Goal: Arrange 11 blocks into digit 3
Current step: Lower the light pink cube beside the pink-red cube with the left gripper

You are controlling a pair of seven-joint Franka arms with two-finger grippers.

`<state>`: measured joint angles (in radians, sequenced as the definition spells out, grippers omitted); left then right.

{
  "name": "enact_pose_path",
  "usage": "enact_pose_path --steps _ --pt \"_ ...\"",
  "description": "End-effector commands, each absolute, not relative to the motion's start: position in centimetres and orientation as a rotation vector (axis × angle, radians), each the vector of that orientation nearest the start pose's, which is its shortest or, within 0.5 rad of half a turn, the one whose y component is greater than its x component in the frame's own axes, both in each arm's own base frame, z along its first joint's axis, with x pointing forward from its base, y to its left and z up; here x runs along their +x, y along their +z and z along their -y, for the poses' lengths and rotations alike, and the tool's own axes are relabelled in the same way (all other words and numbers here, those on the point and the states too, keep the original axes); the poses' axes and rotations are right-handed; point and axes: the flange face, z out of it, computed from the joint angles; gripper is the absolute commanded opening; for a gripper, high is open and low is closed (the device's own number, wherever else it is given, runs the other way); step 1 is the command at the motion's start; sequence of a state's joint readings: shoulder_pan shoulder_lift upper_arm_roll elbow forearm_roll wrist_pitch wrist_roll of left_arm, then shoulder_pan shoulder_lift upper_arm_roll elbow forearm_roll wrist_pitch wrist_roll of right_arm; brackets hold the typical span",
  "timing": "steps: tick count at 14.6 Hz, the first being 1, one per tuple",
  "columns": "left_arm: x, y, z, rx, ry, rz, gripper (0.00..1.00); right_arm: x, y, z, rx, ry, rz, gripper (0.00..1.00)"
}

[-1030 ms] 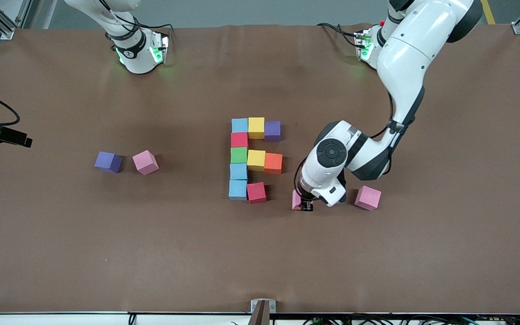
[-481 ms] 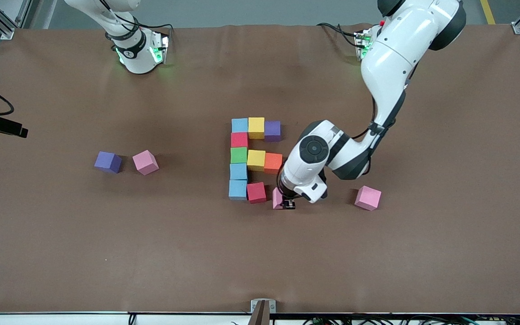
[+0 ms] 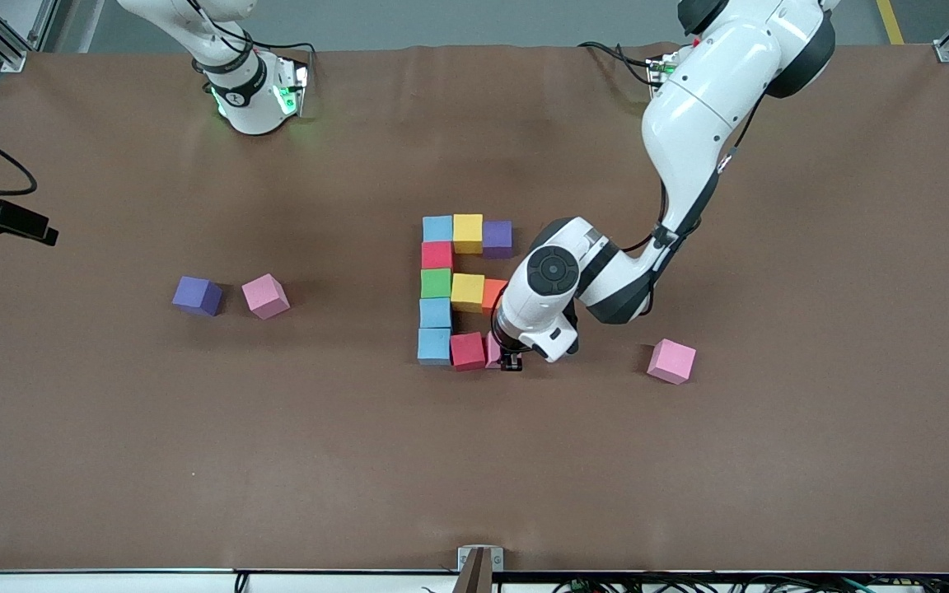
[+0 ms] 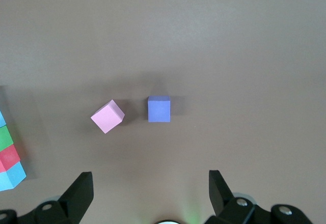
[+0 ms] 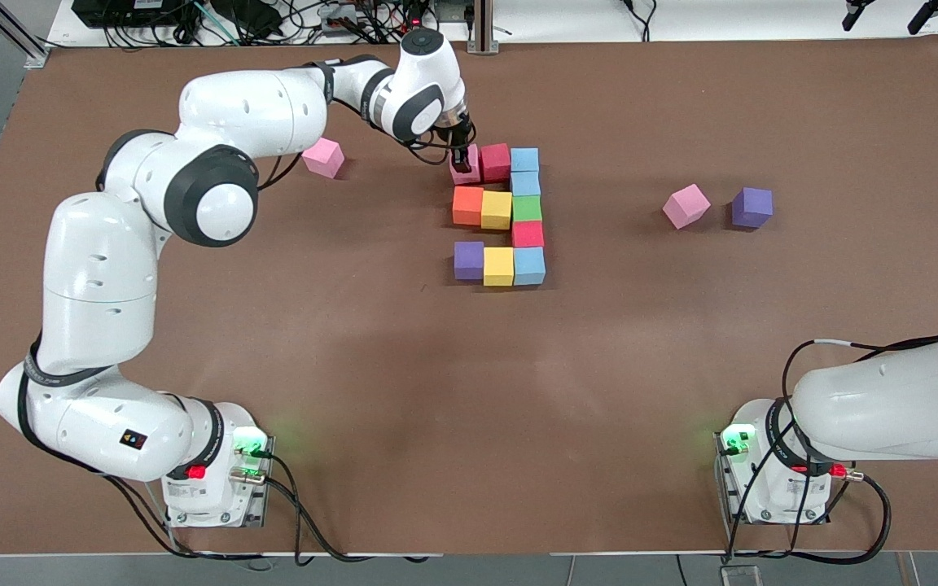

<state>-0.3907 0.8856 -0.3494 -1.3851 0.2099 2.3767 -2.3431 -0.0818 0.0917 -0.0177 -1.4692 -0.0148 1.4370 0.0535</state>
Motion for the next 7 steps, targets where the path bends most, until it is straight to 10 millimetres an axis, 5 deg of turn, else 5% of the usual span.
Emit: enact_pose_path --steps 1,7 --pt "59.14 21.17 46.65 2.046 -0.156 -2.139 0.18 54.52 62.36 5.33 -3.131 0.176 -0.224 1.00" --pt "58.79 20.68 47.18 2.048 -0.148 -2.126 0.18 54.67 62.25 5.62 -3.140 0.170 -0.229 1.00"
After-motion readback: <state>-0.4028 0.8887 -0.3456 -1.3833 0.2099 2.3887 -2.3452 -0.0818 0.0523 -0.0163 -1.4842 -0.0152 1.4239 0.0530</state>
